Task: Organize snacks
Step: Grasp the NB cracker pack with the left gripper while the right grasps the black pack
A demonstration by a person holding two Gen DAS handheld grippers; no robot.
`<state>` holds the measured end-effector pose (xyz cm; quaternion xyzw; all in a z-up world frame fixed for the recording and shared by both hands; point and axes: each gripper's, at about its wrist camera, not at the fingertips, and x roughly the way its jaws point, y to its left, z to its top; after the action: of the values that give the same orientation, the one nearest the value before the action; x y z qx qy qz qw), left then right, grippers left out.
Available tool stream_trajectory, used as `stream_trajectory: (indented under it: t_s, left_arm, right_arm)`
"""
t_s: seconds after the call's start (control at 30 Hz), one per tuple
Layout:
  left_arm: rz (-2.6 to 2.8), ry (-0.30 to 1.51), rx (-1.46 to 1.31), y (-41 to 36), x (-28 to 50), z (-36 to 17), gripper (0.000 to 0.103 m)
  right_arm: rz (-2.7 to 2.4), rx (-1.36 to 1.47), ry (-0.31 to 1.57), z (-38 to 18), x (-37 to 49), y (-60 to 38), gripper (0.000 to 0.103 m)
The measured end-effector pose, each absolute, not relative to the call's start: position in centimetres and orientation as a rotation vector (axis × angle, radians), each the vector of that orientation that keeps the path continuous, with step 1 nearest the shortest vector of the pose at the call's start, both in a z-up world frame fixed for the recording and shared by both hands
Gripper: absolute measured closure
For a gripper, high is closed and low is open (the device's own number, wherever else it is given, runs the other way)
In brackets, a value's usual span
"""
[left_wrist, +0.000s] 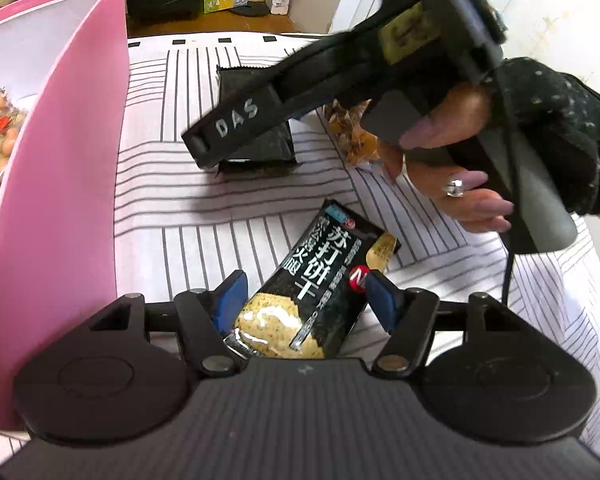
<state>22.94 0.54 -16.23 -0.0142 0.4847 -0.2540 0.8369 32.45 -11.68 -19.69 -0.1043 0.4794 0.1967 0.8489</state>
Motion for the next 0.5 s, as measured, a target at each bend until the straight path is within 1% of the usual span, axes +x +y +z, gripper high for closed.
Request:
stream_trajectory:
  t_s: [0.03, 0.1, 0.17, 0.2, 0.23, 0.37, 0.5]
  left_arm:
    - [-0.539, 1.021, -0.019, 0.6, 22.7, -16.2, 0.039]
    - [-0.538, 1.016, -0.007, 0.6, 22.4, -16.0, 0.039]
    - [-0.538, 1.008, 0.002, 0.4, 22.3, -16.3, 0.039]
    - [-0.543, 0.999, 0.000, 0.3, 22.6, -16.4, 0.039]
    - [-0.558, 0.985, -0.003, 0.3, 22.5, -16.5, 0.037]
    - [-0.565, 0.945, 0.011, 0.3, 22.1, -16.9, 0.037]
    - [-0.583, 0.945, 0.026, 0.0, 21.8, -16.7, 0.047]
  right_arm:
    - [0.409, -0.232, 0.994, -19.7, 32.1, -11.7, 0.016]
    - [0.407, -0.237, 0.967, -19.5, 31.6, -12.0, 0.033]
    - [0.424, -0.237, 0.964, -19.0, 31.0, -12.5, 0.037]
    - [0.443, -0.230, 0.965, -18.8, 30.5, -12.7, 0.042]
    - [0.480, -0.221, 0.959, -18.6, 29.9, -12.9, 0.042]
    - [0.522, -0.279, 0.954, -19.0, 28.1, -12.6, 0.042]
    - [0.493, -0.247, 0.965, -19.1, 28.3, -12.6, 0.037]
